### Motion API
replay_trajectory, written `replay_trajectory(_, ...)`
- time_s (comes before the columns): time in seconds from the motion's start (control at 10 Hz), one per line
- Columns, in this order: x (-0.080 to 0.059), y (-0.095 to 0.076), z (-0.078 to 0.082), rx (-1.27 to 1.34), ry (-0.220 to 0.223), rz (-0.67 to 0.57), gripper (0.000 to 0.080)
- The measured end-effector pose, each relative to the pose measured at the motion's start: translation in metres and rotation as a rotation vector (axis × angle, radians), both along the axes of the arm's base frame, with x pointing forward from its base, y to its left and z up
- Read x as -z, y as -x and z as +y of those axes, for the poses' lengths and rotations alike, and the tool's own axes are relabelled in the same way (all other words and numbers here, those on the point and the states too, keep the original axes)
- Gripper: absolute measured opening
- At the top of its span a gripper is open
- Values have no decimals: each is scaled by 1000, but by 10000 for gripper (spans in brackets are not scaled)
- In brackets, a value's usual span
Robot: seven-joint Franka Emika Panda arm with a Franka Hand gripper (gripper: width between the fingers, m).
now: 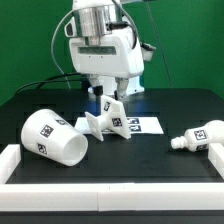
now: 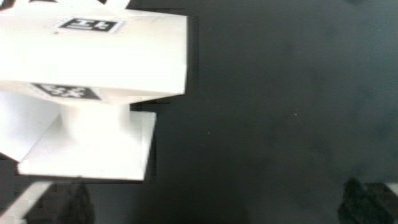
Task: Assemble lamp
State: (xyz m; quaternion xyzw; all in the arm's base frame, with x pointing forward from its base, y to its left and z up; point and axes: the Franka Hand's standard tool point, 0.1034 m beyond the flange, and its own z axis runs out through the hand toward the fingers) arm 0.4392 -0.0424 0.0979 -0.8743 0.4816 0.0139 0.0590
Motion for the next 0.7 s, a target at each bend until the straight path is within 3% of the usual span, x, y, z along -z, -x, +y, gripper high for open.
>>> replay_trajectory(0.1,1,1,-1,-9,0,1,699)
replay_trajectory(0.4,17,33,-17,-27,-28,21,699)
replay_trajectory(0.7,49,46,-21,6,-13,31,699)
